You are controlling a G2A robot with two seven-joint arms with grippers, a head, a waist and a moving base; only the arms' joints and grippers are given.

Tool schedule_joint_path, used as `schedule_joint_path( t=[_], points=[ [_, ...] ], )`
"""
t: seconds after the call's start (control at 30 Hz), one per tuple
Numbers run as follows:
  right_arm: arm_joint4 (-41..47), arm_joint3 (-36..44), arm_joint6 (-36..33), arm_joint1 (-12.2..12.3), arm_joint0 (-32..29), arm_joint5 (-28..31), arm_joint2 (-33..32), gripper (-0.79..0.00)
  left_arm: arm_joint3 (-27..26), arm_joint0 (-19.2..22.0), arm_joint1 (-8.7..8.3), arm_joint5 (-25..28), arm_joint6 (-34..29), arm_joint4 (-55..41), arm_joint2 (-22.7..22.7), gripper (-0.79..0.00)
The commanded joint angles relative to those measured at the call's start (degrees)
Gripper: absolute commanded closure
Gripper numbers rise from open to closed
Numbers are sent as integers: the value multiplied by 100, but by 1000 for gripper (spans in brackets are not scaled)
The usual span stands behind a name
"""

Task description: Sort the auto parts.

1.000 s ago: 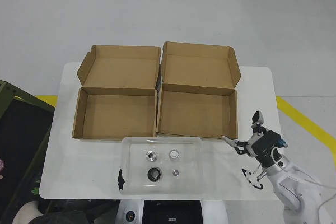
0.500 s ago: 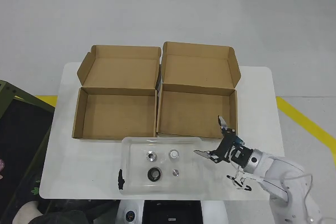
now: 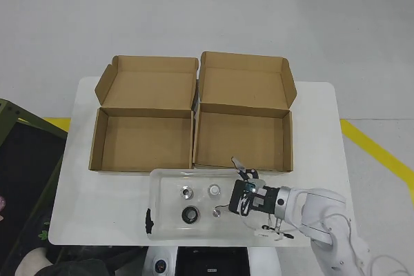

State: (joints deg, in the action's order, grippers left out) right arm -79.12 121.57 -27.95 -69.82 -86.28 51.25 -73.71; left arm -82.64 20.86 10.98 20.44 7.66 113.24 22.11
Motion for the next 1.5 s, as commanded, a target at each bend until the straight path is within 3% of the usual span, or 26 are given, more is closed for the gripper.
schedule_joint_path(
  t=[0.0,0.57,1.03,1.23,1.47],
  points=[
    [-22,-6,-115,7,54,15,129,-785,0,0,0,0,0,0,0,-785],
    [71,-302,-700,79,331,57,853,-785,0,0,0,0,0,0,0,-785],
    [496,-663,-1010,131,598,-220,1058,-785,0,0,0,0,0,0,0,-785],
    [629,-782,-1138,155,687,-338,1130,-693,0,0,0,0,0,0,0,-785],
    [718,-873,-1158,177,787,-518,1207,-690,0,0,0,0,0,0,0,-785]
  ],
)
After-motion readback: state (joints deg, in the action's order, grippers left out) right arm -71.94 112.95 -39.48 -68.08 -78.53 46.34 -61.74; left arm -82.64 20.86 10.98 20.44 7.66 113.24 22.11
